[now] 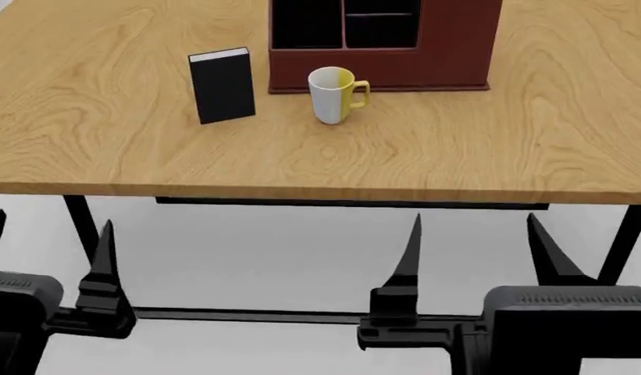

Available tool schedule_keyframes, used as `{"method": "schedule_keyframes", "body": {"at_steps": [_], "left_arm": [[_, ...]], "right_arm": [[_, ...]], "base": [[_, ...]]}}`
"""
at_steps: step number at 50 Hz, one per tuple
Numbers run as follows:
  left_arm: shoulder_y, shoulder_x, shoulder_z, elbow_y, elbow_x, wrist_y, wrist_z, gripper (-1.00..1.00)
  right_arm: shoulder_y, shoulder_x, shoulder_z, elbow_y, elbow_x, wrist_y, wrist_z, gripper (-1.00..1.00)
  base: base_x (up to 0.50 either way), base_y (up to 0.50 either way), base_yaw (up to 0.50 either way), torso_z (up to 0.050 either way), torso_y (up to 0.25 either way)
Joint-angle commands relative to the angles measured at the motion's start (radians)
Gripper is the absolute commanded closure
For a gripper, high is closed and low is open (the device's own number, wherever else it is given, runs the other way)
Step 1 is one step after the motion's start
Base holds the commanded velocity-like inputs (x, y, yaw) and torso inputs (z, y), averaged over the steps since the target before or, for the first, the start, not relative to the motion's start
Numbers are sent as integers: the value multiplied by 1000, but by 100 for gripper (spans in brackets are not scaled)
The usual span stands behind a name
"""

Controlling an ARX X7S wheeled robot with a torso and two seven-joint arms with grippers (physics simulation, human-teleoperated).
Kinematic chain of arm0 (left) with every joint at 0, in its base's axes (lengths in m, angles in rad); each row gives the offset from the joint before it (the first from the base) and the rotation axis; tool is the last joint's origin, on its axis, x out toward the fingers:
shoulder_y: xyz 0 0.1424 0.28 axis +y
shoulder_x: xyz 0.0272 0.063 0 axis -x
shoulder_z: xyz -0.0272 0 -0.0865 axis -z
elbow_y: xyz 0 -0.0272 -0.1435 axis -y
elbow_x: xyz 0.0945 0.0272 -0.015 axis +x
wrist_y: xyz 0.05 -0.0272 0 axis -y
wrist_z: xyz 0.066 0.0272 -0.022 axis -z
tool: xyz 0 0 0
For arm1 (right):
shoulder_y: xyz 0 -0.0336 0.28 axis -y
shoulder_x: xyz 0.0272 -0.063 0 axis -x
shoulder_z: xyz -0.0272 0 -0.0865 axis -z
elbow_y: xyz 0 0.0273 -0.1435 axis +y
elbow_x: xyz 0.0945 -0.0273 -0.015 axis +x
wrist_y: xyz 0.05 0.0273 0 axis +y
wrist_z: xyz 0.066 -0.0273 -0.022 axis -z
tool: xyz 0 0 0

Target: Pick up the book and place it in the back compartment of the caddy.

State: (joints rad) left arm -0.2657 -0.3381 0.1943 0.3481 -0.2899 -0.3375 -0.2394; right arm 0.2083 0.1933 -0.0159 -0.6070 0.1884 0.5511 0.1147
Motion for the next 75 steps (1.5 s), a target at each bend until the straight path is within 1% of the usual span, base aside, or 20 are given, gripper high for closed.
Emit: {"method": "schedule_keyframes", "body": {"at_steps": [1, 3, 5, 7, 9, 14, 21, 25, 29, 40, 49, 75], "left_arm": [[-13, -20, -24, 22, -29, -41, -3, -100], [-11, -13, -56, 42, -96, -78, 3, -100], [-12, -28, -26, 53, -42, -75, -12, -100], [-13, -23, -38, 54, -67, -77, -5, -100], [-15, -31, -27, 66, -37, -86, -24, -100], [-11, -36, -34, 77, -46, -73, -17, -100], [-6, -38, -35, 77, -17, -40, -34, -100], [-7, -34, -37, 63, -35, -29, -19, -100], [-7, -40, -30, 73, -19, -35, -29, -100], [-7, -49, -47, 96, -45, -58, -34, -100], [-2, -64, -54, 161, -54, -94, -51, -100], [-2, -81, -32, 183, -39, -108, -60, -100]], "right_arm": [[35, 32, 10, -92, 18, 95, 13, -100], [41, 34, 5, -86, 19, 99, 12, -100], [35, 40, -6, -80, 9, 68, 6, -100], [41, 41, -6, -82, 15, 85, 7, -100], [39, 44, 3, -99, 24, 96, 7, -100], [36, 49, 8, -109, 26, 100, 12, -100], [40, 58, -8, -111, 16, 108, 19, -100], [40, 59, -10, -113, 20, 108, 19, -100], [39, 62, -13, -118, 19, 112, 23, -100], [39, 68, -10, -136, 28, 124, 29, -100], [43, 87, 5, -241, 32, 202, 58, -100], [43, 93, 8, -244, 60, 200, 57, -100]], "base": [[0, 0, 0, 50, 0], [0, 0, 0, 41, 0], [162, 0, 0, 0, 0], [500, 0, 0, 0, 0], [500, 0, 0, 0, 0], [500, 0, 0, 0, 0], [500, 0, 0, 0, 0], [500, 0, 0, 0, 0], [500, 0, 0, 0, 0], [500, 0, 0, 0, 1], [500, 0, 0, 0, 1], [500, 0, 0, 0, 2]]}}
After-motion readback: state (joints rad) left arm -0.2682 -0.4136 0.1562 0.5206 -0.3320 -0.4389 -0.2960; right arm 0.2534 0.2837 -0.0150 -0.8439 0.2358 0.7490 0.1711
